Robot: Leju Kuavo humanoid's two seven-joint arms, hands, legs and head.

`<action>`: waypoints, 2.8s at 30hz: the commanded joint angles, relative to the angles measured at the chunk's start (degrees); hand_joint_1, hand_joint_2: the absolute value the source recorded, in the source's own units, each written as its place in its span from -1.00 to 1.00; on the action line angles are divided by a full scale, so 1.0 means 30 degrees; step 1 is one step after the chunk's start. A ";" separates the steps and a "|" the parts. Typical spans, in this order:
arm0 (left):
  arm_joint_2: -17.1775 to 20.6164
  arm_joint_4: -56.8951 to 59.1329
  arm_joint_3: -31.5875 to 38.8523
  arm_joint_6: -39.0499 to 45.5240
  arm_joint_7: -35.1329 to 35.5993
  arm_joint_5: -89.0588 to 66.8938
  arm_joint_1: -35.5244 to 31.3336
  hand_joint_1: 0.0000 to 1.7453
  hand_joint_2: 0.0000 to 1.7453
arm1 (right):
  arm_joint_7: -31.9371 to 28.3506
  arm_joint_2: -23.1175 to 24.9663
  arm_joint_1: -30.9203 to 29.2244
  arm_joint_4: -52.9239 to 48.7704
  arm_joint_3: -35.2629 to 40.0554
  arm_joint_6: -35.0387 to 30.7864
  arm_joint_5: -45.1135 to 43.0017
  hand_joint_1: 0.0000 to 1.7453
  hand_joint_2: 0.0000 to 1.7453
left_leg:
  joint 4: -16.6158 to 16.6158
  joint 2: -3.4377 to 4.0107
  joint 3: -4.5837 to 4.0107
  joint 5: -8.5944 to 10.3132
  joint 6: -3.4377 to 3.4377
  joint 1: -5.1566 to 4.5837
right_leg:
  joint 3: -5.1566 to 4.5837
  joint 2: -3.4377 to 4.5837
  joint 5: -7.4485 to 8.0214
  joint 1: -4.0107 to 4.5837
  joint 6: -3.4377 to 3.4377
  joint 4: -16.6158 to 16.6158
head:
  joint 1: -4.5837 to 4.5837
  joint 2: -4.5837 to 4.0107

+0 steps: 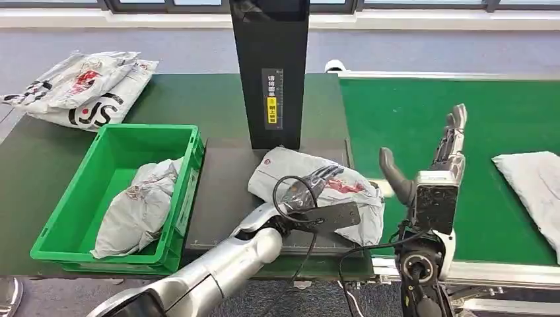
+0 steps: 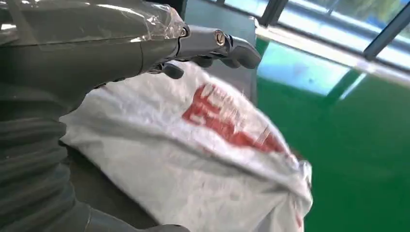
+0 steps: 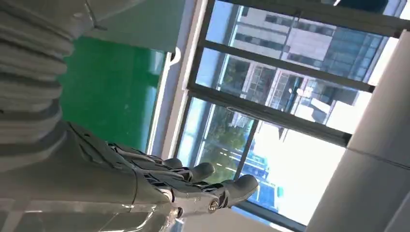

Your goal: Moved the parcel from conveyor to table for the left to box.

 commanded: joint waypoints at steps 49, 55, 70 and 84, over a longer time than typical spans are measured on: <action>0.0129 0.6233 -0.7251 0.2658 0.4972 -0.4496 -0.1551 1.00 1.00 | -0.0623 0.0148 -0.1553 0.1469 0.0433 0.0959 -0.1027 -1.00 1.00 | -0.0020 0.0072 0.0031 0.0002 -0.0002 0.0016 | 0.0032 0.0044 0.0027 0.0021 -0.0018 -0.0033 | 0.0000 -0.0007; 0.0082 0.6242 -0.6994 0.2657 0.4867 -0.4543 -0.1673 1.00 1.00 | -0.0655 0.0028 -0.1522 0.1496 0.0486 0.0804 -0.1122 -1.00 1.00 | -0.0010 0.0049 0.0017 0.0002 0.0000 0.0016 | 0.0024 0.0027 0.0022 0.0020 -0.0013 -0.0022 | 0.0000 0.0000; 0.2472 0.1767 -0.2624 0.7663 0.4969 -0.7283 -0.3914 1.00 1.00 | -0.0164 -0.0007 -0.0065 0.0561 -0.0673 0.0238 -0.0596 -1.00 1.00 | 0.0015 0.0010 -0.0036 0.0016 -0.0006 0.0029 | -0.0018 -0.0017 0.0022 0.0033 -0.0022 -0.0003 | 0.0000 0.0000; 0.9189 -1.5678 0.9573 0.6059 0.4252 -1.5613 0.2762 1.00 1.00 | -0.0067 -0.0935 0.2057 0.0190 -0.2284 0.0049 -0.0636 -1.00 1.00 | -0.0063 0.0173 0.0066 -0.0007 -0.0015 0.0031 | 0.0005 0.0163 0.0017 0.0033 -0.0033 -0.0022 | 0.0000 0.0000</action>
